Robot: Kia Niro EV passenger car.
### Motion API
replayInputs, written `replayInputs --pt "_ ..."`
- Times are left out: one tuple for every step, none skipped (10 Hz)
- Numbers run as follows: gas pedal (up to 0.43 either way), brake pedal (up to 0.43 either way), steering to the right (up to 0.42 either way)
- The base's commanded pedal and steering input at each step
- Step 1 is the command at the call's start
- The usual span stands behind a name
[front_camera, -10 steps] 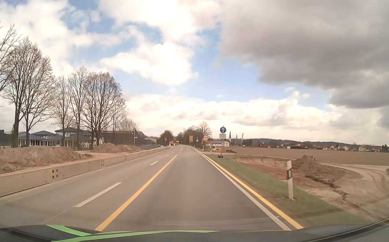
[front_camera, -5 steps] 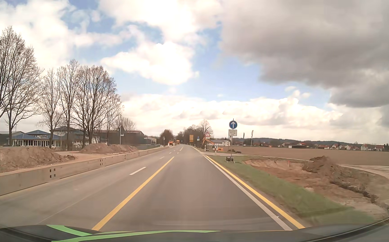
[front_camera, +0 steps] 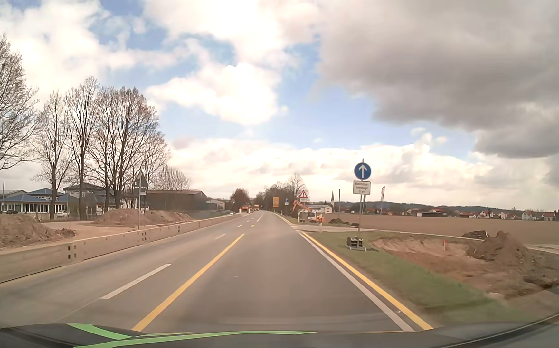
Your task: Follow the waypoints while adhering to traffic rules and regulations
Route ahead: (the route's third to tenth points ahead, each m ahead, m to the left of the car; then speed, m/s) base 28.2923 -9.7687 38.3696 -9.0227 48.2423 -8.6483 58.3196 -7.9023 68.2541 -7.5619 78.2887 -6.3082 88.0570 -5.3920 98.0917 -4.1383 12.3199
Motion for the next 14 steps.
replayInputs --pt "0.11 0.0 0.0" --pt "0.11 0.0 0.0" --pt "0.11 0.0 0.0" --pt "0.11 0.0 0.0" --pt "0.11 0.0 0.0" --pt "0.11 0.0 0.0" --pt "0.11 0.0 0.0" --pt "0.11 0.0 -0.001" --pt "0.11 0.0 -0.001" --pt "0.11 0.0 -0.001" --pt "0.11 0.0 -0.001" --pt "0.11 0.0 -0.001" --pt "0.11 0.0 -0.001" --pt "0.11 0.0 -0.001"
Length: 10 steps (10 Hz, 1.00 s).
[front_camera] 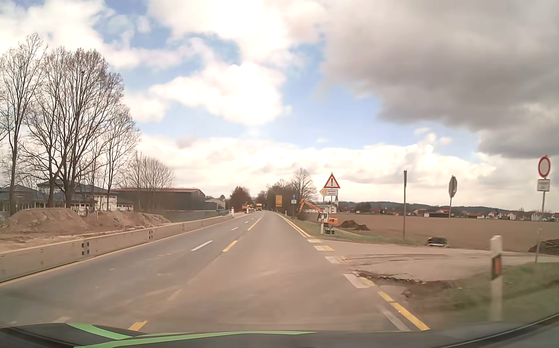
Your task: Follow the waypoints while adhering to traffic rules and regulations
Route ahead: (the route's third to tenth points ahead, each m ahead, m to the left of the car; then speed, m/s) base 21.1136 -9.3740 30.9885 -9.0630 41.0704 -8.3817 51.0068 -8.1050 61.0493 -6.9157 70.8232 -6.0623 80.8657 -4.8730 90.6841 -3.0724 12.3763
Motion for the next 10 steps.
replayInputs --pt "0.11 0.0 -0.001" --pt "0.11 0.0 -0.001" --pt "0.11 0.0 -0.001" --pt "0.11 0.0 -0.001" --pt "0.11 0.0 -0.001" --pt "0.11 0.0 -0.001" --pt "0.11 0.0 -0.001" --pt "0.11 0.0 -0.001" --pt "0.11 0.0 0.0" --pt "0.11 0.0 0.001"
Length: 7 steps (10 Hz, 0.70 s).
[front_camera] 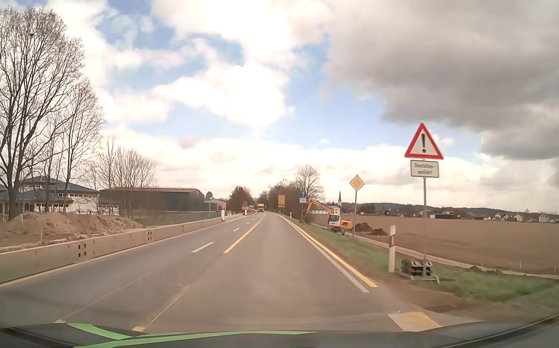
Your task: Follow the waypoints while adhering to traffic rules and regulations
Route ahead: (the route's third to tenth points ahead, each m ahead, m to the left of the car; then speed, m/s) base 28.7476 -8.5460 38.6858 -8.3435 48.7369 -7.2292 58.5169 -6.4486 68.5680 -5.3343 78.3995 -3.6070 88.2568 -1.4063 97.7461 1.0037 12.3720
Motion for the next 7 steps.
replayInputs --pt "0.11 0.0 0.001" --pt "0.11 0.0 0.002" --pt "0.11 0.0 0.002" --pt "0.11 0.0 0.002" --pt "0.11 0.0 0.001" --pt "0.11 0.0 0.001" --pt "0.11 0.0 0.001"
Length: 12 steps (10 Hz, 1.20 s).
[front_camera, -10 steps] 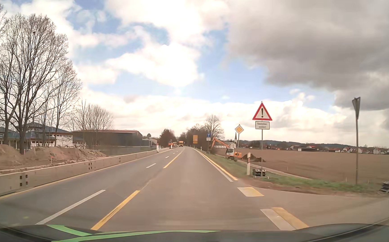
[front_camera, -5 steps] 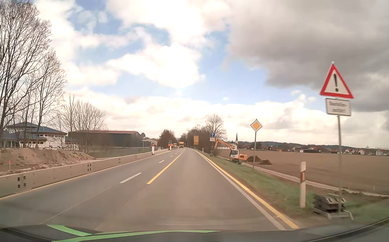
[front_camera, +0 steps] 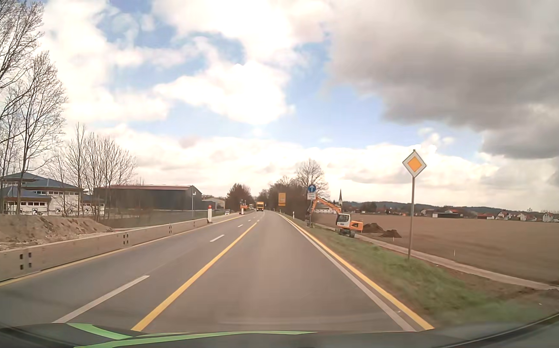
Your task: Follow the waypoints while adhering to traffic rules and regulations
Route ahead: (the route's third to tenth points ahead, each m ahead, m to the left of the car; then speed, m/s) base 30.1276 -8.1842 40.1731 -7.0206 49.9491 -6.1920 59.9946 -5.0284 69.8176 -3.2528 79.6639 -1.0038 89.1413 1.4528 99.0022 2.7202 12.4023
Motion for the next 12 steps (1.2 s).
replayInputs --pt "0.11 0.0 0.001" --pt "0.11 0.0 0.001" --pt "0.11 0.0 0.0" --pt "0.11 0.0 0.001" --pt "0.11 0.0 0.0" --pt "0.11 0.0 0.0" --pt "0.11 0.0 0.0" --pt "0.11 0.0 0.0" --pt "0.11 0.0 0.0" --pt "0.11 0.0 0.001" --pt "0.11 0.0 0.001" --pt "0.11 0.0 0.001"
